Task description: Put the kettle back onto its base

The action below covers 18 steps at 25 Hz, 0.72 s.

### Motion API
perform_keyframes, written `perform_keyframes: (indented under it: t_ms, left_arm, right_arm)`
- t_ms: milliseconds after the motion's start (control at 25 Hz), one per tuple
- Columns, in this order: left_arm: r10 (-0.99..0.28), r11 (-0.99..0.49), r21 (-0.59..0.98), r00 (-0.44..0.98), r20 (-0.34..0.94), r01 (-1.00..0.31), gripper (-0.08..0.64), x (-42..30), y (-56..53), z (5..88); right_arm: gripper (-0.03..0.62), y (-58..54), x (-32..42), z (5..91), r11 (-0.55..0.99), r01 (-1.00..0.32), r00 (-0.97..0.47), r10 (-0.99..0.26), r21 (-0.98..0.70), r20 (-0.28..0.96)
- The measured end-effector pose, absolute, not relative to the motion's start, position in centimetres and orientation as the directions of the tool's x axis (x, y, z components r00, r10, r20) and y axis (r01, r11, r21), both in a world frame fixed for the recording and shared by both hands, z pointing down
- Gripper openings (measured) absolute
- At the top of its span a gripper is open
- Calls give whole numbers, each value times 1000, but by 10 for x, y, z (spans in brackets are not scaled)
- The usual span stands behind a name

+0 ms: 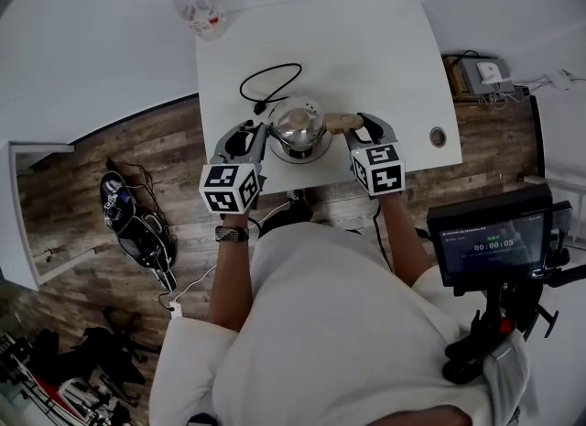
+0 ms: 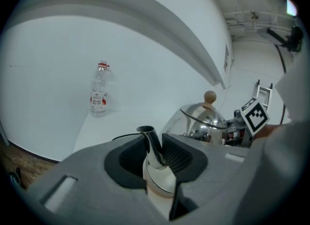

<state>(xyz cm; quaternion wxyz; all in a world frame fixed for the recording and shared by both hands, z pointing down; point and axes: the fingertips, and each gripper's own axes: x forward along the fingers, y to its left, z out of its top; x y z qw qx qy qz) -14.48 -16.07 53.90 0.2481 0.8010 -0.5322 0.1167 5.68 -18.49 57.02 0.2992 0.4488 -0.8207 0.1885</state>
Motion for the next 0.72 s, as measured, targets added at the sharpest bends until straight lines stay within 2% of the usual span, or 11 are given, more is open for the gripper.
perform_keyframes:
  t_ms: [720]
  left_arm:
    - [-767,-307,294,418,487,-905,101,-139,-155,559]
  right_arm:
    - [141,-178,62,585,522,-853,-394,-604,-31,693]
